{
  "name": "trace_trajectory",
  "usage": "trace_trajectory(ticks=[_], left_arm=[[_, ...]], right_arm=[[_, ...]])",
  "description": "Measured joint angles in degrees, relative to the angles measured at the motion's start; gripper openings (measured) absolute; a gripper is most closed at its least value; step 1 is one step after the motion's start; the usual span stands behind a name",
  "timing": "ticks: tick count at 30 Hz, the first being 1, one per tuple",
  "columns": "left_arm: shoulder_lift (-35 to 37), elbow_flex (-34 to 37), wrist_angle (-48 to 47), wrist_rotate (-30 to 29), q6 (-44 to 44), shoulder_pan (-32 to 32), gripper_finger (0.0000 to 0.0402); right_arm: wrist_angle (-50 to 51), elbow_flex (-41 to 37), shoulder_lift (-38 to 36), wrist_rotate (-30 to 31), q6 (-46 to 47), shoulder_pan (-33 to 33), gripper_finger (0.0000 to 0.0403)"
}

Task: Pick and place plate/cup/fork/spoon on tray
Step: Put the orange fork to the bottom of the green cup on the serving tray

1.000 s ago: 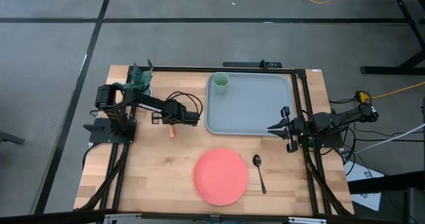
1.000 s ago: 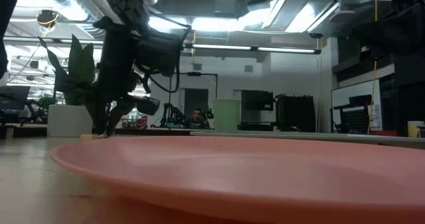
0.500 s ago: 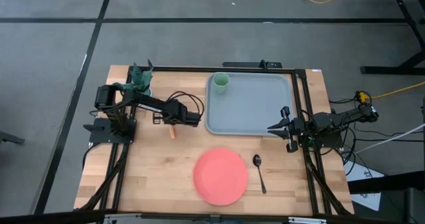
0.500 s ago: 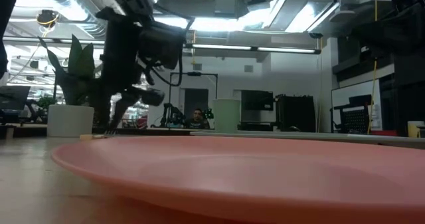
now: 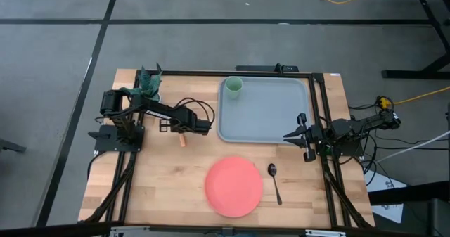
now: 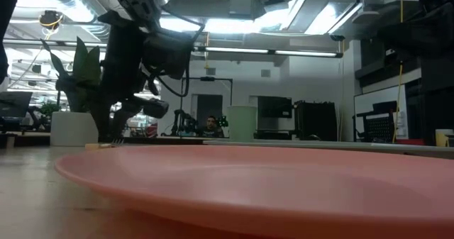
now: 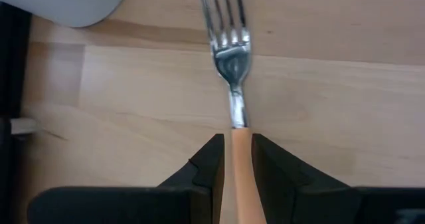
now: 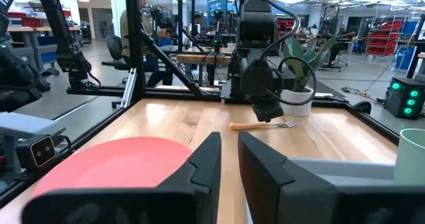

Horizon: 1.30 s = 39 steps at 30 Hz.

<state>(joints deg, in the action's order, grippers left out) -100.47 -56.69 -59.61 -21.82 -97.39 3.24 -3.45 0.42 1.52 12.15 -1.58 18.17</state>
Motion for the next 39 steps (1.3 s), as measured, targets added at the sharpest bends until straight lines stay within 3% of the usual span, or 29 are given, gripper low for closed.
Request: trace_trajectory(ticks=[26,39], left_arm=[[-0.11,0.55,1.88,-0.12,-1.14,-0.67,0.0069],[0.11,6.27,8.87,1.83,-4.12,-3.06,0.0069]], right_arm=[[0.27,0.01,0.0,-1.76,0.02,0.0,0.0057],[0.29,0.0,0.0,-1.89,0.73,0.01,0.0057]])
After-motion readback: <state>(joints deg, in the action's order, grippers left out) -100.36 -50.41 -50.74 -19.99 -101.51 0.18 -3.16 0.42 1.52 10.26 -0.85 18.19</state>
